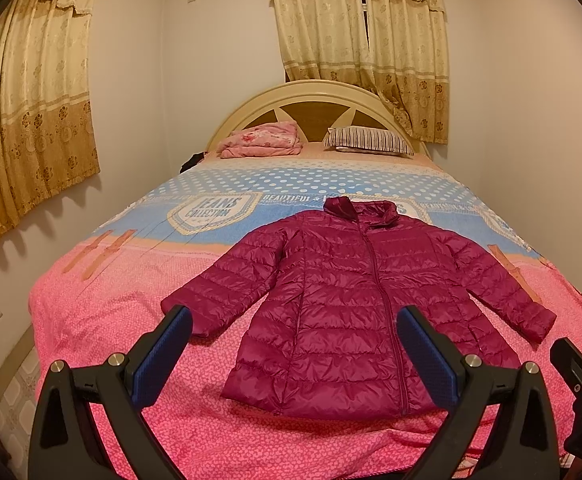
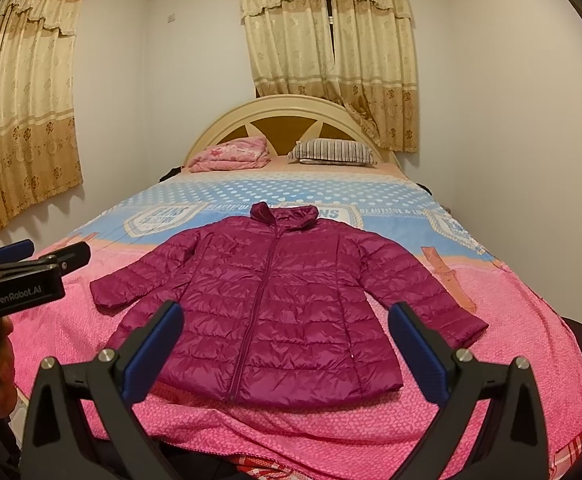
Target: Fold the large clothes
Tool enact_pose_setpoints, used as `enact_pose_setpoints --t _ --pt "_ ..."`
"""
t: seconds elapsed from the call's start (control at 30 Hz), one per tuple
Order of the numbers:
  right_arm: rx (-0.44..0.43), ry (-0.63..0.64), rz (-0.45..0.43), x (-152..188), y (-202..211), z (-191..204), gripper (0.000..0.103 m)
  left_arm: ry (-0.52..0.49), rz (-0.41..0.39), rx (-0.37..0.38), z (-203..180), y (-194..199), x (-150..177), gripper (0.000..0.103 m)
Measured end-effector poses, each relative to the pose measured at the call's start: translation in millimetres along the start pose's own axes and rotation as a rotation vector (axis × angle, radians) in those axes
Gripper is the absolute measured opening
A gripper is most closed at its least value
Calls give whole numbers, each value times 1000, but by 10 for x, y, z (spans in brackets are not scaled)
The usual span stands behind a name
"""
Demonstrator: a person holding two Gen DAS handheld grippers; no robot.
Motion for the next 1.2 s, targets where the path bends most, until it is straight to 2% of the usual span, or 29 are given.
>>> enact_pose_setpoints --t 0.83,1.2 --pt "-2 -1 3 21 -4 16 103 3 1 -1 22 0 14 102" --pt "-20 -20 16 109 -112 -21 103 8 11 9 50 -144 35 102"
Point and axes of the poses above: each gripper's, at about its wrist camera, not at the fingertips, and y roughly against the way its jaws point, z to its left, x to its underside, the point moved 3 cm from there along -y, roughly the way its jaws point, and after that the axes turned 2 degrees about x, right-handed, at the moved point
